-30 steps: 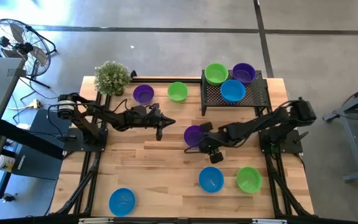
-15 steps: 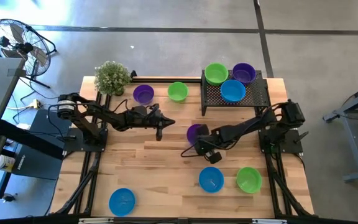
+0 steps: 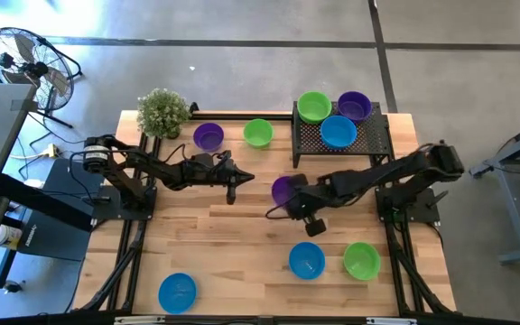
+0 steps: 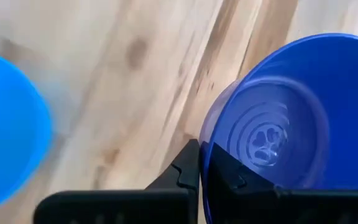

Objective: Pick & Place Mini bowls
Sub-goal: Stack the purple bowl on the other purple bowls on the shelf

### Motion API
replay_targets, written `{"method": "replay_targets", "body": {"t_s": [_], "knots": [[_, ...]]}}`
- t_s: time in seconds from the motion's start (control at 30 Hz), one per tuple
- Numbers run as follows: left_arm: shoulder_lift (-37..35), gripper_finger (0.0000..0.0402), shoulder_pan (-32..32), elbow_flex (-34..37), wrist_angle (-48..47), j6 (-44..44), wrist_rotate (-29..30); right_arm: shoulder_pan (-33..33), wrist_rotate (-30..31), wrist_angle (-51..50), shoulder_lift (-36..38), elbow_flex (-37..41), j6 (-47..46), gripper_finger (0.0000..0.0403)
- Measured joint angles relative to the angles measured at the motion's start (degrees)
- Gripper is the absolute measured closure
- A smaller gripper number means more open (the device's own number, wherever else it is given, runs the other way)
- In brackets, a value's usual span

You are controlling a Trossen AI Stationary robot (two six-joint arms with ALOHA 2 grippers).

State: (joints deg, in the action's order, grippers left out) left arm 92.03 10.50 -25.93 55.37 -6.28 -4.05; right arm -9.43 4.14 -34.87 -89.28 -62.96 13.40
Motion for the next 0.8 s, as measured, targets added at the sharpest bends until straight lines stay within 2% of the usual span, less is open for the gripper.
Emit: {"method": "replay_targets", "body": {"t_s": [0.23,0.37,0.53,0.67,0.8], "knots": [[0.0,0.0402,0.0,-0.02,0.02,0.0,0.01,1.34,1.15,-13.69,9.67,-11.15,-4.45,0.0401],[0.0,0.0402,0.0,-0.02,0.2,0.0,0.0,6.17,2.8,-25.25,12.02,-20.58,-6.19,0.0399],[0.0,0.0402,-0.02,-0.02,0.2,0.0,0.0,15.45,8.0,-37.35,12.12,-30.94,-3.28,0.04],[0.0,0.0402,-0.02,-0.02,0.16,0.0,-0.06,25.5,7.31,-41.04,12.1,-35.22,0.38,0.04],[0.0,0.0402,-0.02,-0.02,0.16,-0.02,-0.55,36.06,6.24,-42.35,12.1,-35.56,5.08,0.0401]]}}
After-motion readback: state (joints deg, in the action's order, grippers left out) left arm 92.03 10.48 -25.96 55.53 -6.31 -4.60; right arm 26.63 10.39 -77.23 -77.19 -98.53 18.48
